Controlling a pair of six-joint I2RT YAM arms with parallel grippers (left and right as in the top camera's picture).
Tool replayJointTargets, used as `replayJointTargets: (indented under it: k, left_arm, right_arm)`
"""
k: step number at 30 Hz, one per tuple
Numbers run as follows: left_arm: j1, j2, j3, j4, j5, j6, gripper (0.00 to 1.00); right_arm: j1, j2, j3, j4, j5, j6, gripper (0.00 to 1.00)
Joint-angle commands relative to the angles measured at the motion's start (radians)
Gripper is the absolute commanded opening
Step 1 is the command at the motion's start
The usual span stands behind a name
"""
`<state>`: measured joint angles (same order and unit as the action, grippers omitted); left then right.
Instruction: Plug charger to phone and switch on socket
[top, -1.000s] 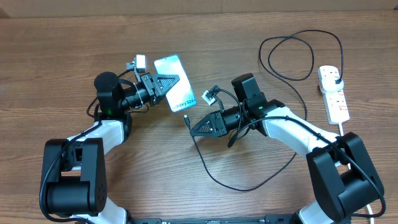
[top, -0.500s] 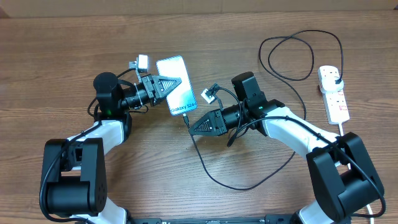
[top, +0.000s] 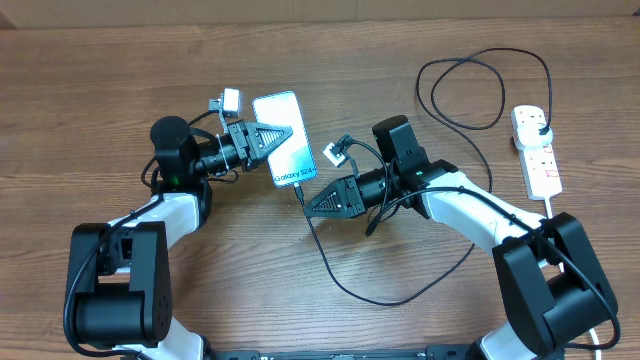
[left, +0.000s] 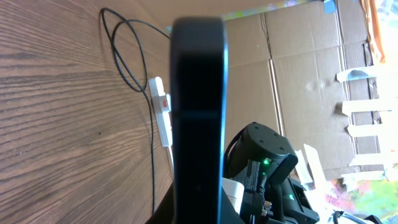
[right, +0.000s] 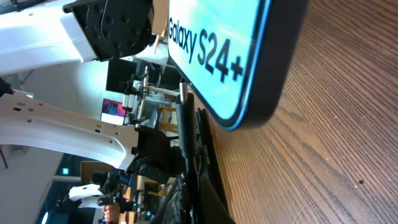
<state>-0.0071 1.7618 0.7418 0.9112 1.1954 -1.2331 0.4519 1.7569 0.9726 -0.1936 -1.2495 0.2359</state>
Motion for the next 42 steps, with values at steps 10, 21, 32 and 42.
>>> replayJointTargets:
  k: [10, 21, 32, 42]
  left_arm:
    - [0.001, -0.016, 0.02, 0.092, 0.027, -0.045, 0.04]
    - [0.001, -0.016, 0.02, 0.092, 0.038, -0.023, 0.04]
    - [0.001, -0.016, 0.02, 0.092, 0.045, -0.019, 0.04]
    - [0.026, -0.016, 0.02, 0.082, 0.004, 0.036, 0.04]
  right_arm:
    - [-0.005, -0.029, 0.008, 0.014, -0.016, 0.003, 0.04]
    - [-0.008, -0.029, 0.008, 0.014, -0.024, 0.0, 0.04]
    - [-0.038, -0.029, 0.008, 0.013, -0.028, 0.0, 0.04]
    - [-0.024, -0.029, 0.008, -0.031, 0.043, 0.0, 0.42]
